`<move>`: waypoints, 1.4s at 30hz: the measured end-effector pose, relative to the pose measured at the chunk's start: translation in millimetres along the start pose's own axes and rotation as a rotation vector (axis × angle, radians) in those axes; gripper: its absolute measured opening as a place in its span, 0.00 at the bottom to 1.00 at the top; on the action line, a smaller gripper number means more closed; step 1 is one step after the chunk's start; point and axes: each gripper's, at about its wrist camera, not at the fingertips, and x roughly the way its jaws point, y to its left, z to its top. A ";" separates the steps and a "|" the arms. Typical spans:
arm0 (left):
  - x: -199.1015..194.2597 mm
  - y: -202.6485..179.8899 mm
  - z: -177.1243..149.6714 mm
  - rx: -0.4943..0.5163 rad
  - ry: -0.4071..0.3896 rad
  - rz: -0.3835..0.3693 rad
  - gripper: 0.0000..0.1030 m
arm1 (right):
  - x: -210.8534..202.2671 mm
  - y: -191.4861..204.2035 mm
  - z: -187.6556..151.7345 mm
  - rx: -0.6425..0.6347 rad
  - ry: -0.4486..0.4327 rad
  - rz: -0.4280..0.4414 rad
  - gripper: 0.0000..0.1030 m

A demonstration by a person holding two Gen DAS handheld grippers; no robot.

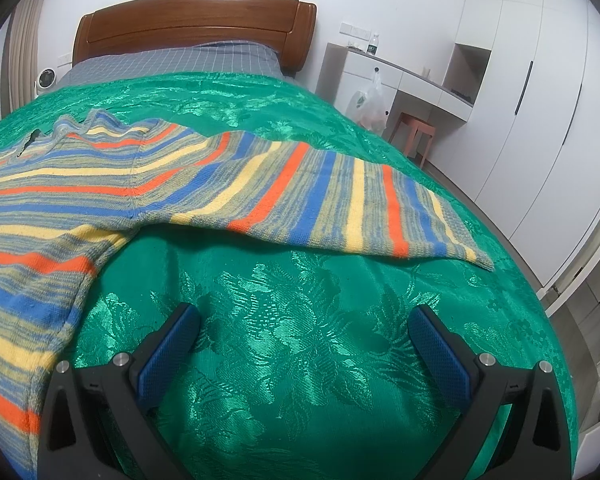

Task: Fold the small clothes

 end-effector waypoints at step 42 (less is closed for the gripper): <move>-0.9 -5.0 -3.0 -0.005 0.026 0.063 1.00 | 11.8 -14.9 -0.8 0.083 0.030 0.111 1.00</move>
